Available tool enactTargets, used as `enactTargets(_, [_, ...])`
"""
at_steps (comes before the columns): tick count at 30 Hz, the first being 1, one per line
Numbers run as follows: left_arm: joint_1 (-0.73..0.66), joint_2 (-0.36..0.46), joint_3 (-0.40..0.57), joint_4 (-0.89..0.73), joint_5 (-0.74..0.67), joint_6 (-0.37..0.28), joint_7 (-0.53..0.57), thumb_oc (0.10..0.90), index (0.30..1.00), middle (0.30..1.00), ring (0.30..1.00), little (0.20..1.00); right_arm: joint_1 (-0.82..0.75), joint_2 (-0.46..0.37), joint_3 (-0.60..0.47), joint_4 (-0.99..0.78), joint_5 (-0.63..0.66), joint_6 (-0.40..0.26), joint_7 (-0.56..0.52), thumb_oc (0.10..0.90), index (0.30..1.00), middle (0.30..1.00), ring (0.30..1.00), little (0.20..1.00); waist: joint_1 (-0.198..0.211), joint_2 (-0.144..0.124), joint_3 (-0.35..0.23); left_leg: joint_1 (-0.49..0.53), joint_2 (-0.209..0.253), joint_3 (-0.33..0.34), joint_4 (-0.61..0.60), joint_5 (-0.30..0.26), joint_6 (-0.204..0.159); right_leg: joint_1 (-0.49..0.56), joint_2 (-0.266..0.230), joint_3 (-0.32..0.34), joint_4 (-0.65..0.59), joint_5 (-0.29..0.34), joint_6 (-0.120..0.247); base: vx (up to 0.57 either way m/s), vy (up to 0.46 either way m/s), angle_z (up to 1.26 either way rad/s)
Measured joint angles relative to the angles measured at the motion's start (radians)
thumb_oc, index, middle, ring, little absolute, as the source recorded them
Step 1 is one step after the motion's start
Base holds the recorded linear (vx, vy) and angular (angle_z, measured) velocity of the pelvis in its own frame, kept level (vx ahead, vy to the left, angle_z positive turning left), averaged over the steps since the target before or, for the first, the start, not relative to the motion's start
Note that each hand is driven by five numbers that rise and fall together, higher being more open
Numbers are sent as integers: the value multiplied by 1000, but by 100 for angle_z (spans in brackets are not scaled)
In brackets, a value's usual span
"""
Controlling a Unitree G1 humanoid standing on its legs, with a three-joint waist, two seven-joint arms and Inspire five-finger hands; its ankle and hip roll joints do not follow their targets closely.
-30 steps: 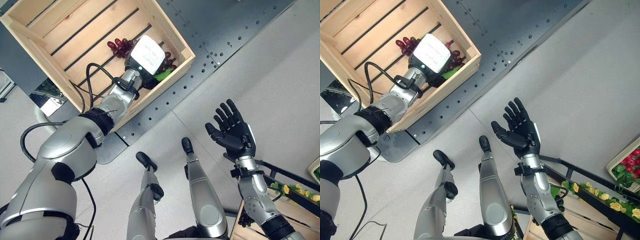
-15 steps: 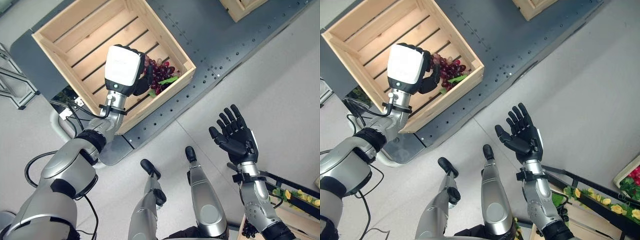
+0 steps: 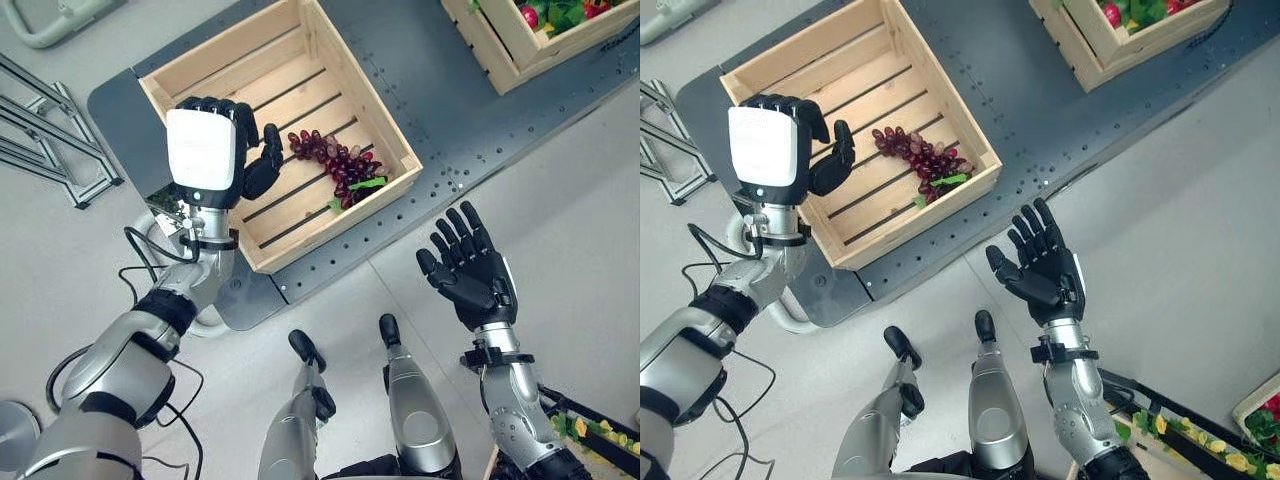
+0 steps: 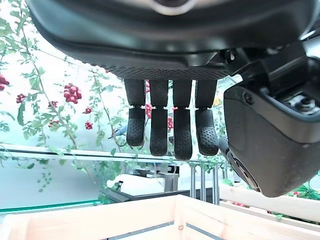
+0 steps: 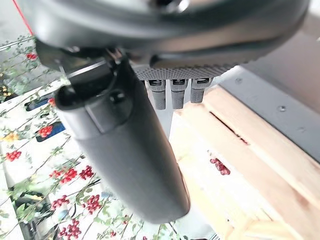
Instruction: Pick up the fruits from the basket on one side to the basket on the other side
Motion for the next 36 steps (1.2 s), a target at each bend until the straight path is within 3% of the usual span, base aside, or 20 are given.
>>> enactTargets(3, [0,2,0,-4,0,2,-2,400,300,300,300,300,1,-1,-17,1,0,6,-1,800,900,900,900,900,-2,0,0,0,4,7,0,-3,-5,9,5,4,-30,18,-1,7,0,-7])
enactTargets(4, [0,2,0,-5,0,5,-3,544,516,516,516,516,1,-1,-17,1,0,7,-1,800,900,900,900,900,-3,0,0,-1,5,9,0,-3,-6,10,5,5,-33,19,-2,16,-9,-8])
enactTargets(5, [0,2,-1,-8,0,12,-13,769,853,853,853,853,1,0,-16,1,0,8,-1,800,900,900,900,900,-5,0,0,-1,6,12,0,-3,-5,13,7,5,-44,24,-2,13,-5,-7])
enactTargets(6, [0,2,-2,-9,0,19,-24,800,900,900,900,900,0,0,-16,1,0,9,-1,800,900,900,900,900,-8,0,0,-1,7,15,0,-3,-4,13,8,5,-47,26,-3,14,-4,-8])
enactTargets(24, [-57,9,-194,43,39,75,-121,800,900,900,900,900,-2,-4,-15,45,4,16,0,800,900,900,900,900,-38,0,0,-13,6,22,0,-9,-14,-6,9,26,-59,31,-1,16,2,-3])
enactTargets(36, [-195,6,-345,133,77,47,-331,800,900,900,900,900,-15,-38,-9,59,5,16,2,800,900,900,900,900,-73,0,0,-57,0,28,0,-8,-14,-74,7,43,-35,30,-1,-1,-11,-4])
